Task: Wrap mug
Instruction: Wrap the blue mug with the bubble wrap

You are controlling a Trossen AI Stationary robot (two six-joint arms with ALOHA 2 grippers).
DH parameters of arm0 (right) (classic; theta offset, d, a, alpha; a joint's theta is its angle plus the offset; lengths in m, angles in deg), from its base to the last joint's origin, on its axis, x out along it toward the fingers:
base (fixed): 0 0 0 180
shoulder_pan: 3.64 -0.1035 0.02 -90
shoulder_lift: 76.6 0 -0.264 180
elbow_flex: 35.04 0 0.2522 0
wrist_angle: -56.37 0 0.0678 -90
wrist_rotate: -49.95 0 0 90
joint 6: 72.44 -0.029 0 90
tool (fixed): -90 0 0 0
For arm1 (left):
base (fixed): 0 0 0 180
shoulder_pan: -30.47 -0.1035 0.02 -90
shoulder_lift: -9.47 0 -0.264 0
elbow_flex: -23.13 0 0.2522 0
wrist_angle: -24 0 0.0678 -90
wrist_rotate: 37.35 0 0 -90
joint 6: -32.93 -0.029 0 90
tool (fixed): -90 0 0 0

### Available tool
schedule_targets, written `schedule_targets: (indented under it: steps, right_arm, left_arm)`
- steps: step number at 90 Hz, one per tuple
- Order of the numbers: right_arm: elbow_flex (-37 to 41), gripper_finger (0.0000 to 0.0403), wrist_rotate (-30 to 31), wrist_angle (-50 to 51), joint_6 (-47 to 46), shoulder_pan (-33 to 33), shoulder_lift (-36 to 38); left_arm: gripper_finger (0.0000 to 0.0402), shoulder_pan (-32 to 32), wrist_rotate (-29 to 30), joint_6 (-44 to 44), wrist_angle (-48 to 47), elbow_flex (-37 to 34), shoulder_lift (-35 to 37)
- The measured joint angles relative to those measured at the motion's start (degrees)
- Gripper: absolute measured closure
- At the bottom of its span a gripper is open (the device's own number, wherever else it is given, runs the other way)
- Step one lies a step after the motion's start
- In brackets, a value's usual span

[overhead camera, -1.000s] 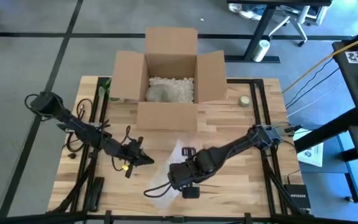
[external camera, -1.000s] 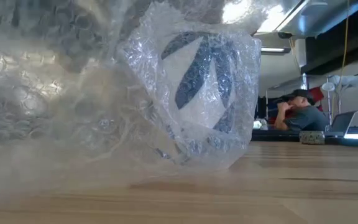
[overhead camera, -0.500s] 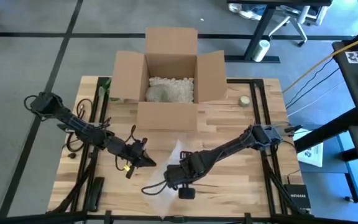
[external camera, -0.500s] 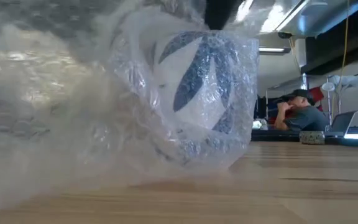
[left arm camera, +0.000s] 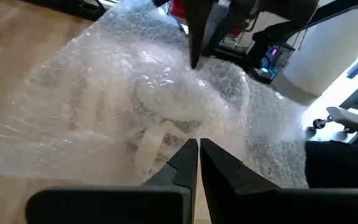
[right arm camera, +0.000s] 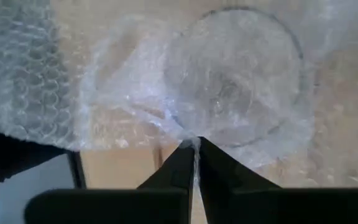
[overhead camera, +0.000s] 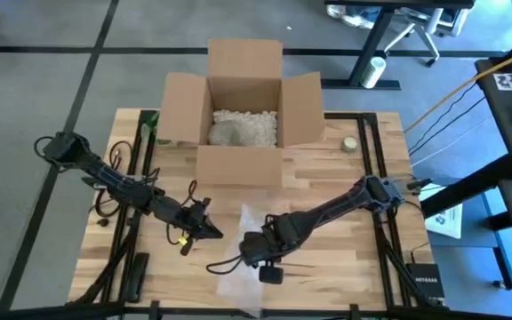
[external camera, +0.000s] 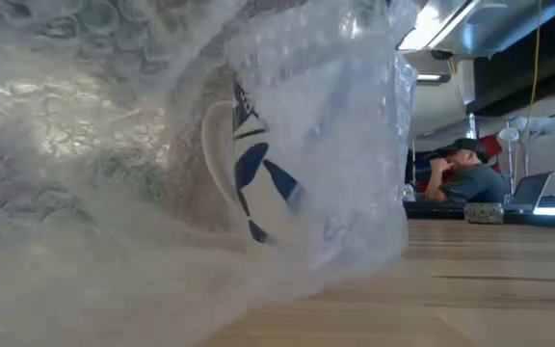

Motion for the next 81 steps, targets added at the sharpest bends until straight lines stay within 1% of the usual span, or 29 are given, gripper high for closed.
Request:
schedule_targets:
  steps: [8,23,32,40,48,57,68,81]
  right_arm:
    - [0.00,0.0402,-0.74,0.00,-0.56,0.00,0.25]
    - [0.00,0.0394,-4.89,0.88,-1.09,0.02,0.27]
    - [0.00,0.0368,-5.64,1.64,-2.23,0.04,0.27]
    - [0.00,0.0336,-6.49,2.81,-3.22,0.04,0.27]
    - [0.00,0.0306,-8.04,5.67,-3.88,0.02,0.29]
    - [0.00,0.0285,-8.75,10.15,-6.22,0.02,0.29]
    - [0.00,0.0277,-8.99,15.06,-7.83,-0.35,0.29]
    - [0.00,0.0276,-9.05,12.83,-6.14,-1.37,0.29]
  left_arm:
    - [0.0402,0.00,-0.44,0.00,-0.01,0.00,0.00]
    - [0.0402,0.00,-1.70,0.00,-0.42,0.00,0.00]
    - [0.0402,0.00,-1.70,0.00,-1.24,0.00,0.00]
    - [0.0402,0.00,-1.71,0.02,-1.90,0.00,0.00]
    - [0.0402,0.00,-1.73,0.02,-1.75,0.00,0.00]
    - [0.0402,0.00,-2.77,0.41,-1.76,0.00,0.00]
    - [0.0402,0.59,-3.39,1.06,-2.22,0.00,0.00]
    - [0.0402,1.65,-3.39,1.74,-3.57,0.00,0.00]
